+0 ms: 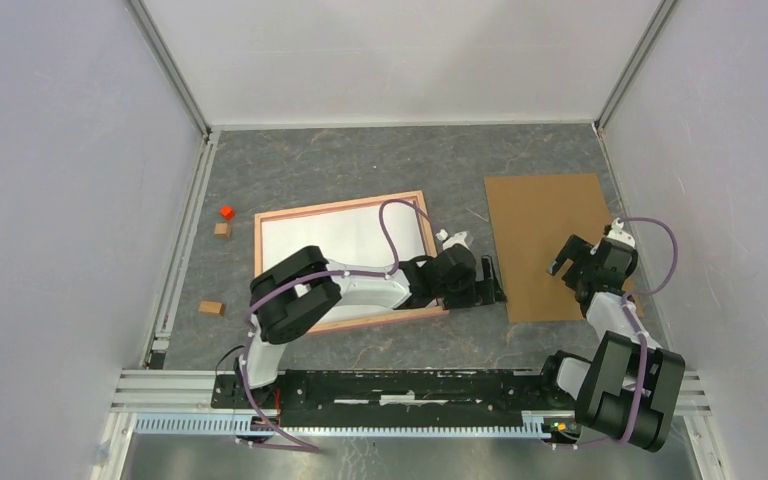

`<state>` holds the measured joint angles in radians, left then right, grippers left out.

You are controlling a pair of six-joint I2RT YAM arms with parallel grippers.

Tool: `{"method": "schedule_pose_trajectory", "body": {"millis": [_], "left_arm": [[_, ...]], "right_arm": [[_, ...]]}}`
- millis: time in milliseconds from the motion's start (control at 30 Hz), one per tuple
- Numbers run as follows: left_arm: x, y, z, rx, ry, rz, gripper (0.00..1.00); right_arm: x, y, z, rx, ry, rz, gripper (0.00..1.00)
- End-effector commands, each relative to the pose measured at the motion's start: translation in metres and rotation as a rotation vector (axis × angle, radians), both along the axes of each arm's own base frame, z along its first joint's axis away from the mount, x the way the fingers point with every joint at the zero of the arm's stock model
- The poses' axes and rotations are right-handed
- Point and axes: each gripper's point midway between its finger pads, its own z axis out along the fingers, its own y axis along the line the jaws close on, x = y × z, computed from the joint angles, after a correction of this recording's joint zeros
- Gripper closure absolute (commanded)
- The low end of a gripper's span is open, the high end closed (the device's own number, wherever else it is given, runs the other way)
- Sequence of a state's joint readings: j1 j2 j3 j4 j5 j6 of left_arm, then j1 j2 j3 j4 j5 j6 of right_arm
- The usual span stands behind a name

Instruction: Put the photo into the frame

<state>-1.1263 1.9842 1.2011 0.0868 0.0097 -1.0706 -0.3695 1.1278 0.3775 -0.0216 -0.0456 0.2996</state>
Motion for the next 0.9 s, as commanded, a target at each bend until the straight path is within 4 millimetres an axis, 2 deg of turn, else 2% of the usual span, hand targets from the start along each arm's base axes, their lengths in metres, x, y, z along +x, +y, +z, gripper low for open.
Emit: {"method": "schedule_pose_trajectory", "body": {"millis": [0,167,367,467,533,667,733,867], "left_arm": [[0.005,-0.036,0.03,-0.166,0.047,0.052,0.0],[0.002,-0.038,0.016,-0.21,0.101,0.074,0.0],[0.007,-0.038,0.004,-0.26,0.172,0.117,0.0],[0.016,-0.036,0.007,-0.303,0.162,0.131,0.0],[0.023,-0.036,0.017,-0.354,0.141,0.132,0.0],[0.035,-0.03,0.037,-0.408,0.07,0.135,0.07],[0.036,-0.02,0.041,-0.328,0.004,0.137,0.06],[0.049,0.016,0.03,-0.104,-0.099,0.211,0.01]], "right_arm": [[-0.022,0.047,-0.035,0.206,0.036,0.103,0.04],[-0.03,0.084,-0.042,0.353,0.021,0.22,0.07],[-0.034,0.101,-0.036,0.429,-0.013,0.257,0.07],[-0.033,0.102,-0.033,0.427,-0.02,0.268,0.07],[-0.034,0.103,-0.034,0.425,-0.016,0.272,0.07],[-0.035,0.102,-0.035,0.412,-0.001,0.291,0.07],[-0.033,0.098,-0.034,0.388,0.007,0.291,0.07],[-0.029,0.091,-0.03,0.354,0.001,0.281,0.07]]}}
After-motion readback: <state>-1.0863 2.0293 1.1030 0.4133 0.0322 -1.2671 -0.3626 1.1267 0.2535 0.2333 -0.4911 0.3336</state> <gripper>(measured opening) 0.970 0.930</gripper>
